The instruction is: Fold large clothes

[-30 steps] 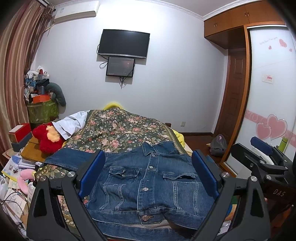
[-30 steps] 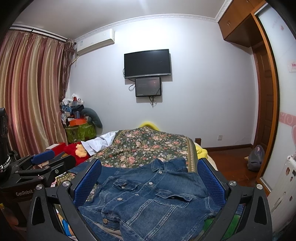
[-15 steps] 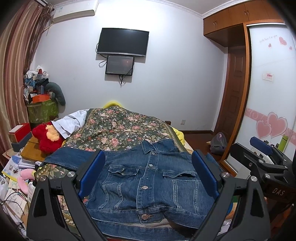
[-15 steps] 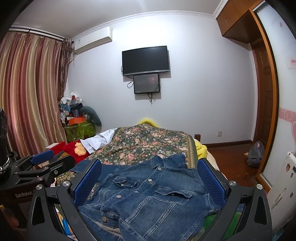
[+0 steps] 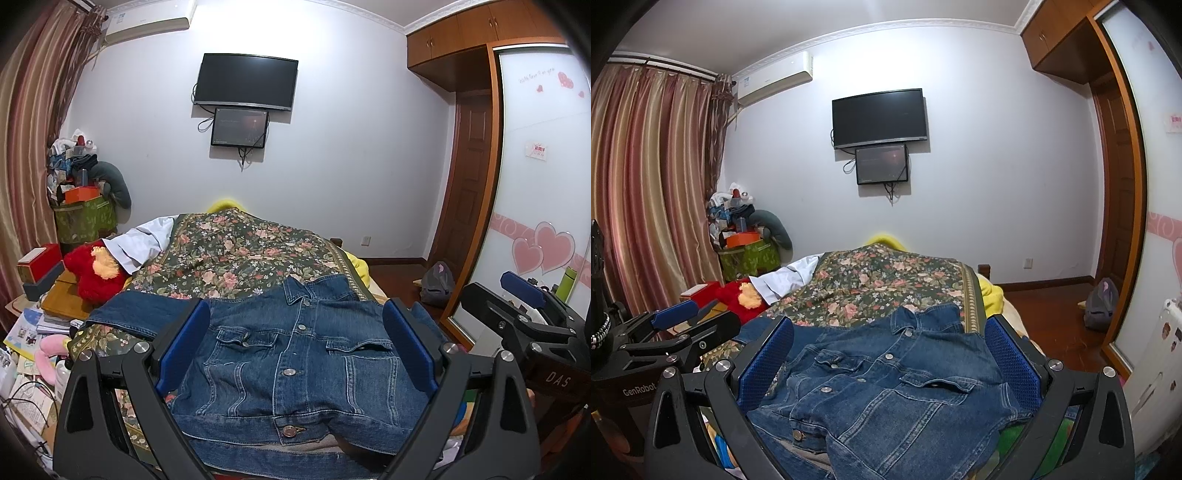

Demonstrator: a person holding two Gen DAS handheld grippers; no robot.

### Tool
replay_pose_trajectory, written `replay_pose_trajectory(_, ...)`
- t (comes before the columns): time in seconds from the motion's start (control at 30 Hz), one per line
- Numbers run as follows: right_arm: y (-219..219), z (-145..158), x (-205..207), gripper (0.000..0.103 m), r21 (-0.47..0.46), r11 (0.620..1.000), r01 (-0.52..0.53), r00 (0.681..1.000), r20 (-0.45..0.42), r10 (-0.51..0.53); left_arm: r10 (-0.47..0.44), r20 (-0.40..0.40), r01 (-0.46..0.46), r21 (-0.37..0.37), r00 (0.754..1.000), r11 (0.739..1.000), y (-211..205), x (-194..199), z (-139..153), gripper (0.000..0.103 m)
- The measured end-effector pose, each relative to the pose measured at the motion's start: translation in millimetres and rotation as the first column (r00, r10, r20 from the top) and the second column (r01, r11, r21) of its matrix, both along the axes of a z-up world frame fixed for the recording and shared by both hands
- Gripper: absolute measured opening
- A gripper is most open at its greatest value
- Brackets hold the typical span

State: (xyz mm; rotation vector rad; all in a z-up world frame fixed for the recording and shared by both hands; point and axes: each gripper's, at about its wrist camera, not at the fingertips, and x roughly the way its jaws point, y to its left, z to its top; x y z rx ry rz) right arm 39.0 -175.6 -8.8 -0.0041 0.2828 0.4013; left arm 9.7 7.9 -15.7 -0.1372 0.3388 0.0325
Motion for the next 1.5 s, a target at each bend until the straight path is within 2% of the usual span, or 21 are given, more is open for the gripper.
replay_pose_trajectory(1.07, -3.9, 0.6, 7.1, 0.103, -0.012, 1.0, 0.01, 1.0, -0.001, -0.01, 0.01, 0.001, -0.01, 0.003, 1.0, 1.0, 7.7, 11.8, -0.6, 0.096)
replay_pose_trajectory(1.27, -15.1, 1.7, 37.2, 0.103, 0.022, 0.999, 0.047, 0.999, -0.026, -0.046, 0.031, -0.012, -0.031, 0.007, 0.999, 0.999, 29.0, 44.2, 6.2, 0.096)
replay_pose_trajectory(1.5, -28.4, 4.5, 111.2, 0.103, 0.033, 0.995, 0.092, 0.992, -0.095, -0.088, 0.039, -0.086, -0.043, -0.038, 0.996, 0.998, 63.1, 113.1, 4.1, 0.096)
